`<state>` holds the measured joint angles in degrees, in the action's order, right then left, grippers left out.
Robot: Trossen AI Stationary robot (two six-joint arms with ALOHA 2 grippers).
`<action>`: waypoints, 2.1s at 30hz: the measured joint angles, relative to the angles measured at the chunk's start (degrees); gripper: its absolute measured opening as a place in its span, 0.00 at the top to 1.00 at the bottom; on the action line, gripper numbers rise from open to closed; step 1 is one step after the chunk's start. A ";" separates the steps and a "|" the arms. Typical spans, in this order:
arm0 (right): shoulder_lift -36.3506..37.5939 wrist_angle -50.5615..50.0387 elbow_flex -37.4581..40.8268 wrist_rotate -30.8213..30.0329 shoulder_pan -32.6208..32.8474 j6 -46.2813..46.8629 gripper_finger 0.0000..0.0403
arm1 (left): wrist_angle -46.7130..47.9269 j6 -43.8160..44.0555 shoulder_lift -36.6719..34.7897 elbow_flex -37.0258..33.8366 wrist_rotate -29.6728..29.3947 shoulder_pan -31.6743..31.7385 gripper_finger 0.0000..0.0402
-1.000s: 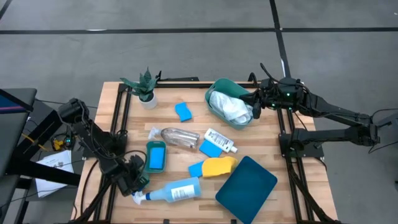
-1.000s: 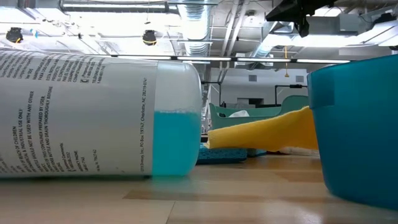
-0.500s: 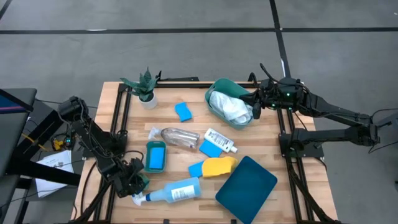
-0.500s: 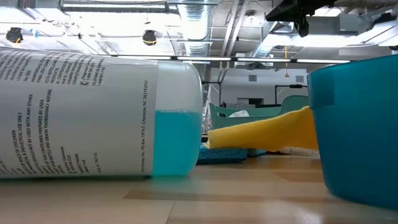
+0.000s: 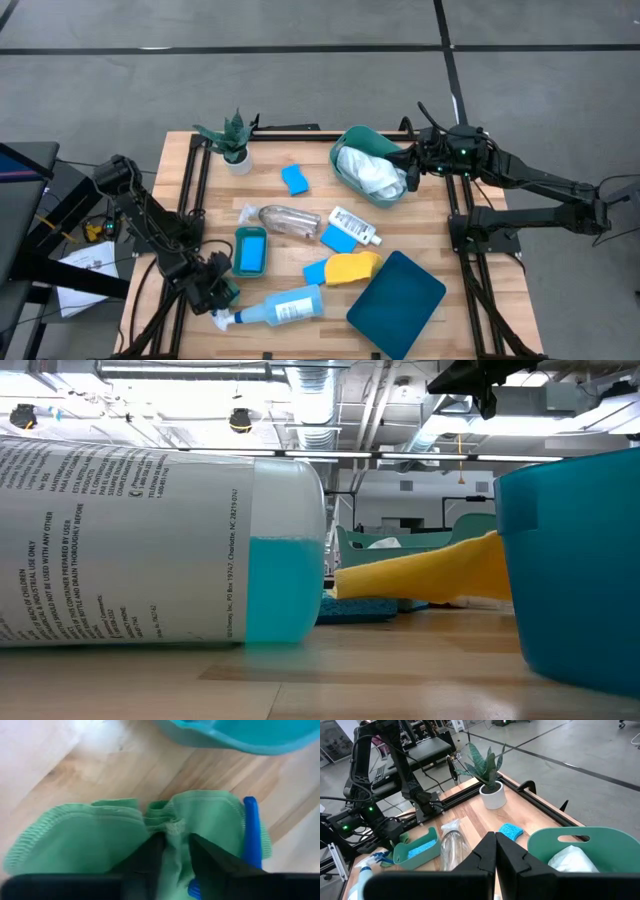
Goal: Pick & Place Kitchen Items
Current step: Put the green towel into the big green bin
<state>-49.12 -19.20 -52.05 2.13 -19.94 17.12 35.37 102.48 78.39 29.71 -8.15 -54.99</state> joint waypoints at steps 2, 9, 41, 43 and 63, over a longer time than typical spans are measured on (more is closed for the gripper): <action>0.00 0.01 0.00 0.00 0.00 -0.07 1.00 | 0.66 0.00 0.00 0.00 0.23 0.37 0.88; 0.00 0.07 0.00 0.00 -0.02 -0.61 1.00 | 0.86 2.93 0.00 -0.22 0.17 0.75 0.98; 0.01 0.07 0.01 0.00 -0.02 -0.82 1.00 | 3.91 1.12 -23.77 -0.79 -8.40 0.66 1.00; 0.02 0.09 0.02 0.00 -0.02 -1.29 1.00 | 1.42 -2.16 -25.90 -0.74 -7.65 0.67 1.00; 0.00 0.39 0.02 0.00 -0.04 -2.16 1.00 | -8.65 -15.74 -34.18 -0.66 -11.54 0.60 1.00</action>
<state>-49.12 -18.81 -52.03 2.13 -19.99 14.96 26.72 86.73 44.21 29.06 -19.69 -54.39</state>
